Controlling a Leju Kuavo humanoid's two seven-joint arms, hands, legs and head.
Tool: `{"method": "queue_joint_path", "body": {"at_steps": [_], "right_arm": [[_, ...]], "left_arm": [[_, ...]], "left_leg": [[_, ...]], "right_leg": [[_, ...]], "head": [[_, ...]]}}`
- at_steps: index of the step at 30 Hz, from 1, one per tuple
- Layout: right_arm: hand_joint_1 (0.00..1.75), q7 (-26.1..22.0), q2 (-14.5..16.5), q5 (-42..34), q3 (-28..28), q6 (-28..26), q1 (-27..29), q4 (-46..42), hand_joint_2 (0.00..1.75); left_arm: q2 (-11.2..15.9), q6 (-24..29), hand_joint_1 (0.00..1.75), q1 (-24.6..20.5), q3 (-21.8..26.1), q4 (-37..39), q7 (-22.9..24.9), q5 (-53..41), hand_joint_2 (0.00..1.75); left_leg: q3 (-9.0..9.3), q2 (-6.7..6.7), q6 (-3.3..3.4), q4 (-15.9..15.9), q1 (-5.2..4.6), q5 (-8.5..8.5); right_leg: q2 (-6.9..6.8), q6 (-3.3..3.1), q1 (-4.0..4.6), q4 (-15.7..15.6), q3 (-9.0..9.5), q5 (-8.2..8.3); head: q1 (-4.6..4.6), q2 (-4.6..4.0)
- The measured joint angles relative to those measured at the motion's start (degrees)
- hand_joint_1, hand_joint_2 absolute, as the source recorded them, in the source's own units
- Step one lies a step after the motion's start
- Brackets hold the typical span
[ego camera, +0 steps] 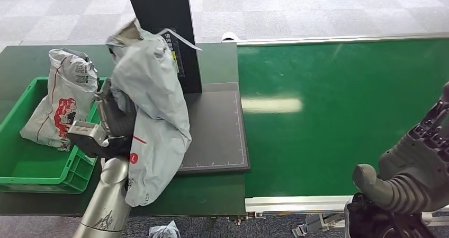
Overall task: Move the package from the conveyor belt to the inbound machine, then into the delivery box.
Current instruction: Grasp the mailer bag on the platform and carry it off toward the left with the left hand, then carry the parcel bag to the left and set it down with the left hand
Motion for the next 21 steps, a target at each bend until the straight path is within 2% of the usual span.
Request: {"method": "queue_joint_path", "body": {"at_steps": [2, 4, 8, 10, 13, 16, 21], "right_arm": [[0.0, -0.18, -0.08, -0.36, -0.04, -0.84, 0.97, 0.05, 1.75], [0.0, -0.34, -0.23, -1.2, -0.16, -1.45, 1.67, 0.11, 1.75], [0.0, -0.39, -0.69, -2.51, -0.44, -1.9, 2.23, 0.42, 1.75], [0.0, -0.38, -0.87, -2.72, -0.55, -1.92, 2.5, 0.55, 1.75], [0.0, -0.28, -1.03, -2.98, -0.57, -1.92, 2.65, 0.78, 1.75], [0.0, -0.19, -1.17, -3.26, -0.6, -1.92, 3.28, 1.13, 1.75], [0.0, -0.14, -1.39, -3.39, -0.66, -1.92, 4.68, 1.85, 1.75]], "left_arm": [[2.26, 3.2, 1.75, -1.73, 2.14, -2.64, 1.19, -0.64, 1.75], [5.23, 5.44, 1.75, -5.63, 4.66, -1.72, 2.21, -1.6, 1.75], [12.16, 6.82, 1.75, -16.78, 9.5, 9.36, 2.11, -2.46, 1.75], [14.36, 7.41, 1.75, -20.15, 11.03, 13.9, 1.67, -2.82, 1.75], [16.72, 10.03, 1.75, -23.16, 12.48, 19.92, 2.47, -4.22, 1.75], [20.18, 13.17, 1.75, -25.44, 14.96, 27.27, 3.15, -5.11, 1.75], [25.74, 18.17, 1.75, -26.7, 18.27, 38.45, 6.57, -11.6, 1.75]], "left_leg": [[0.0, 0.0, -0.01, 0.0, 0.02, 0.01], [0.0, -0.01, -0.03, -0.01, 0.06, 0.05], [0.03, 0.2, -0.1, -0.02, 0.08, 0.17], [0.04, 0.32, -0.12, -0.02, 0.08, 0.18], [-0.04, 0.27, -0.13, -0.02, 0.07, 0.18], [-0.09, 0.51, -0.18, -0.02, 0.07, 0.13], [-0.21, 0.54, -0.2, -0.03, 0.11, 0.12]], "right_leg": [[-0.01, -0.01, 0.02, 0.0, -0.02, 0.0], [-0.02, -0.03, 0.06, 0.0, -0.02, 0.01], [0.12, -0.24, 0.1, 0.04, -0.05, 0.19], [0.24, -0.27, 0.1, 0.05, -0.1, 0.23], [0.22, -0.26, 0.1, 0.06, -0.11, 0.21], [0.46, -0.26, 0.1, 0.07, -0.25, 0.22], [0.54, -0.28, 0.14, 0.07, -0.43, 0.19]], "head": [[0.0, 0.0], [0.0, 0.0], [-0.01, 0.01], [-0.02, 0.0], [0.03, -0.01], [0.0, -0.01], [0.01, -0.01]]}}
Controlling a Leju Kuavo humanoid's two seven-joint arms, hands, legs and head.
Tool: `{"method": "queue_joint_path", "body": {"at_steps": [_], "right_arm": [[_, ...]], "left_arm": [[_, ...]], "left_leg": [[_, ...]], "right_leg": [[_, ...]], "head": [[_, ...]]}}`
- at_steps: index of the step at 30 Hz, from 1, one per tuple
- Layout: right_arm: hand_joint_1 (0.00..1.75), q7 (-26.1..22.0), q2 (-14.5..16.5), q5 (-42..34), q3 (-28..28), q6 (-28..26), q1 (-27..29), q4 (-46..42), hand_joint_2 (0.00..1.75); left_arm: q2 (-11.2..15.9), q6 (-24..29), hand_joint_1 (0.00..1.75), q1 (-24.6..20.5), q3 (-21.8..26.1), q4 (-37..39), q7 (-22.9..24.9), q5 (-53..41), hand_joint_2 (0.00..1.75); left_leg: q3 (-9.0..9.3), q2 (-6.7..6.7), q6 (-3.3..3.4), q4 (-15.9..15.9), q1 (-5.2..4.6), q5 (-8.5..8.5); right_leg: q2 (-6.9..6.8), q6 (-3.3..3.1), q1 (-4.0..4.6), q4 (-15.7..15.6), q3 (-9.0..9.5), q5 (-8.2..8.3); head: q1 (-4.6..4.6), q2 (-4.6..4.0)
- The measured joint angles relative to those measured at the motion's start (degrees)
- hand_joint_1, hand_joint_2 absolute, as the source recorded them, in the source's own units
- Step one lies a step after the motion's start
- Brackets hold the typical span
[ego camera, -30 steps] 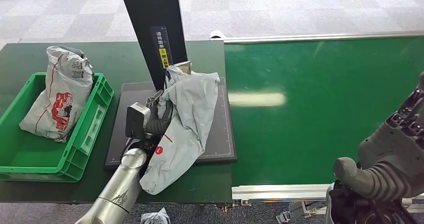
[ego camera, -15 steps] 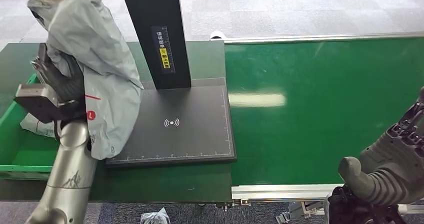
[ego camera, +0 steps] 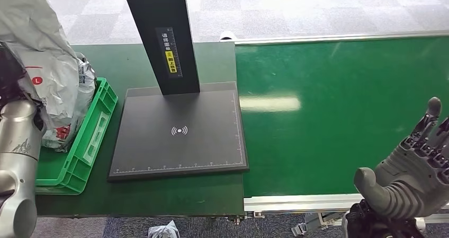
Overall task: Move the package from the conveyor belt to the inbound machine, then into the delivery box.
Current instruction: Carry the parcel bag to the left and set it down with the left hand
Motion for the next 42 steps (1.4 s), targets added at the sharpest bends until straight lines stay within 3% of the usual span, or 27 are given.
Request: {"method": "queue_joint_path", "body": {"at_steps": [4, 8, 11, 12, 15, 16, 23, 33, 38, 40, 42], "right_arm": [[0.0, 0.52, -0.04, 0.03, 0.0, -0.2, 0.83, 0.3, 1.75], [0.0, 0.67, -0.05, 0.13, 0.0, -0.43, 1.42, 0.43, 1.75], [0.0, 1.02, -0.06, 0.41, 0.0, -0.79, 2.26, 0.48, 1.75], [0.0, 1.13, -0.07, 0.47, -0.01, -0.89, 2.75, 0.48, 1.75], [0.0, 1.4, -0.09, 0.24, -0.09, -0.96, 4.45, 0.48, 1.75], [0.0, 1.58, -0.1, 0.07, -0.13, -0.95, 4.99, 0.48, 1.75], [0.0, 2.38, -0.12, -0.76, -0.73, -0.5, 7.23, 0.89, 1.75], [0.0, 3.08, -0.14, -0.97, -1.21, 0.02, 7.42, 1.67, 1.75], [0.0, 3.95, -0.13, -0.69, -1.28, -0.52, 7.69, 2.26, 1.75], [0.0, 4.58, -0.09, -0.09, -1.26, -1.25, 7.59, 2.6, 1.75], [0.0, 5.65, 0.05, 0.58, -1.02, -1.72, 7.17, 3.21, 1.75]], "left_arm": [[3.03, 1.07, 1.75, 0.35, 0.74, 6.35, 5.72, -8.4, 1.75], [4.62, 1.02, 1.75, 0.81, 1.07, 10.01, 7.39, -10.22, 1.75], [5.53, -0.28, 1.71, 1.02, 1.08, 11.84, 11.24, -12.49, 1.75], [5.88, -1.36, 1.41, 1.2, 1.08, 12.43, 13.17, -13.29, 1.75], [6.78, -5.51, 0.13, 2.25, 1.34, 13.92, 17.57, -14.2, 1.75], [7.0, -6.7, 0.0, 2.73, 1.58, 14.24, 18.06, -14.04, 1.75], [7.43, -11.74, 0.0, 5.91, 5.78, 14.76, 13.86, -10.51, 1.75], [7.43, -10.17, 0.0, 6.94, 9.44, 13.76, 10.61, -10.57, 1.75], [6.55, -7.22, 0.0, 7.31, 11.5, 11.08, 4.59, -7.58, 1.75], [5.11, -7.81, 0.0, 7.91, 12.08, 7.67, -0.66, -4.49, 0.87], [2.03, -8.07, 0.0, 10.41, 11.23, -0.45, -6.17, -0.75, 0.0]], "left_leg": [[-0.05, -0.06, 0.0, -0.01, 0.01, 0.0], [-0.08, -0.15, 0.0, 0.0, 0.0, 0.0], [-0.09, -0.17, 0.0, 0.0, 0.0, 0.0], [-0.09, -0.16, -0.01, 0.0, 0.0, -0.01], [-0.09, -0.15, -0.02, -0.01, 0.01, -0.01], [-0.09, -0.15, -0.02, -0.01, 0.01, -0.02], [-0.11, -0.14, -0.02, -0.02, 0.01, -0.02], [-0.1, -0.15, -0.02, -0.01, 0.01, -0.01], [-0.1, -0.16, -0.02, 0.0, 0.01, -0.01], [-0.09, -0.19, -0.02, 0.01, 0.0, -0.01], [-0.09, -0.22, -0.01, 0.01, -0.05, -0.01]], "right_leg": [[-0.01, 0.0, 0.01, 0.0, -0.03, -0.01], [-0.05, 0.0, 0.0, 0.0, -0.03, -0.01], [-0.07, 0.01, -0.01, -0.01, -0.03, -0.01], [-0.07, 0.01, 0.0, -0.01, -0.03, -0.01], [-0.07, 0.0, 0.01, -0.01, -0.06, -0.01], [-0.07, 0.0, 0.01, -0.01, -0.07, -0.01], [-0.06, -0.01, 0.01, -0.01, -0.08, -0.03], [-0.07, 0.0, 0.01, -0.01, -0.08, -0.02], [-0.07, 0.0, 0.01, -0.01, -0.11, -0.02], [-0.11, 0.0, 0.0, -0.02, -0.11, -0.03], [-0.17, 0.01, -0.06, -0.02, -0.05, -0.02]], "head": [[0.02, 0.0], [0.02, 0.0], [0.02, 0.0], [0.02, 0.0], [0.01, 0.0], [0.01, -0.01], [0.03, 0.01], [0.02, 0.01], [0.02, 0.01], [0.01, 0.0], [0.01, -0.01]]}}
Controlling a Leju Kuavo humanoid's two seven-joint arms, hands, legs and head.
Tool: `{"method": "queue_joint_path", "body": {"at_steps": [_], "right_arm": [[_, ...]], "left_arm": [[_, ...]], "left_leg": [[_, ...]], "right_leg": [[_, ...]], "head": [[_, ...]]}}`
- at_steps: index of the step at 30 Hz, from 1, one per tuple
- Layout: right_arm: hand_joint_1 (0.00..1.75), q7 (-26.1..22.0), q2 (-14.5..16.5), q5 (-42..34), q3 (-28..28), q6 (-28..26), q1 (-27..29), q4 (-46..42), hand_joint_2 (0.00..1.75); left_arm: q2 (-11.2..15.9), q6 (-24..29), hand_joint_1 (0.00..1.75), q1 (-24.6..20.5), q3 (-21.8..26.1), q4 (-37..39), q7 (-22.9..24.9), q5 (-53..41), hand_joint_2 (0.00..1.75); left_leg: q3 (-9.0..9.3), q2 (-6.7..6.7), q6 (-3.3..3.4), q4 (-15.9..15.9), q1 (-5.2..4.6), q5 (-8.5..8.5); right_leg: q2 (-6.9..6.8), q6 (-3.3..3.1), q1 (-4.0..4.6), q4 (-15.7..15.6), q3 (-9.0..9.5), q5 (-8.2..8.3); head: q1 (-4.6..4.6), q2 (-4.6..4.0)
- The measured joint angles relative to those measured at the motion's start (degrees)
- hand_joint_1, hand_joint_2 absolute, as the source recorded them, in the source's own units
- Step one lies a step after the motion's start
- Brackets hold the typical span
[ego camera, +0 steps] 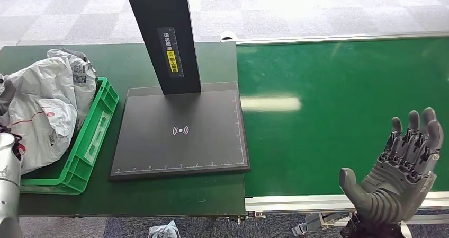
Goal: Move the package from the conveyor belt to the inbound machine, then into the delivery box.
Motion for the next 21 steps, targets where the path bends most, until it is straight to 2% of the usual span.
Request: {"method": "queue_joint_path", "body": {"at_steps": [2, 4, 6, 10, 14, 17, 21], "right_arm": [[0.0, 1.21, 0.21, 0.72, 0.63, -0.09, -0.56, 0.96, 1.75], [0.0, 1.93, 0.38, 1.32, 1.45, -0.11, -0.89, 2.07, 1.75], [0.0, 2.17, 0.48, 1.71, 2.15, -0.19, -1.06, 3.01, 1.75], [0.0, 4.55, 0.39, 2.64, 3.09, 0.02, -1.3, 5.11, 1.75], [0.0, 7.6, -0.17, 4.53, 4.25, 0.21, -1.66, 8.63, 1.75], [0.0, 10.01, -0.62, 6.69, 4.94, 0.13, -1.78, 10.54, 1.75], [0.0, 13.32, -0.98, 9.12, 6.79, 0.11, -1.97, 14.16, 1.75]], "left_arm": [[-4.07, 2.56, 0.0, 5.02, -3.78, -12.39, -4.07, 2.69, 0.0], [-7.69, 6.4, 0.0, 10.8, -9.74, -24.74, -6.32, 3.1, 0.0], [-10.23, 8.62, 0.0, 15.65, -15.19, -34.96, -7.11, 2.6, 0.0], [-14.01, 9.33, 0.0, 23.44, -24.81, -50.58, -7.33, -2.15, 0.0], [-20.08, 9.35, 0.0, 31.72, -36.14, -57.16, -7.28, -12.13, 1.75], [-23.05, 7.95, 0.0, 34.26, -40.69, -54.84, -5.31, -7.01, 1.75], [-27.72, 2.39, 0.0, 36.85, -45.87, -41.79, -4.26, 9.71, 1.75]], "left_leg": [[0.01, 0.01, 0.04, 0.0, -0.09, -0.03], [0.01, 0.04, 0.1, 0.0, -0.16, -0.07], [-0.01, 0.1, 0.14, 0.01, -0.18, -0.13], [0.05, 0.09, 0.22, 0.02, -0.17, -0.25], [0.05, 0.03, 0.25, 0.0, -0.17, -0.3], [0.12, -0.05, 0.3, 0.0, -0.17, -0.34], [0.21, -0.06, 0.32, -0.01, -0.17, -0.35]], "right_leg": [[-0.01, 0.02, -0.09, 0.0, 0.04, 0.01], [0.0, 0.04, -0.17, -0.01, 0.05, 0.0], [0.05, 0.05, -0.2, -0.02, 0.01, 0.0], [0.08, 0.2, -0.2, -0.07, 0.02, -0.11], [0.05, 0.27, -0.2, -0.08, 0.1, -0.19], [-0.07, 0.31, -0.22, -0.1, 0.22, -0.22], [-0.13, 0.34, -0.21, -0.11, 0.33, -0.25]], "head": [[0.0, 0.0], [0.03, 0.01], [0.04, 0.01], [-0.03, 0.02], [0.0, 0.0], [-0.03, 0.01], [-0.02, 0.01]]}}
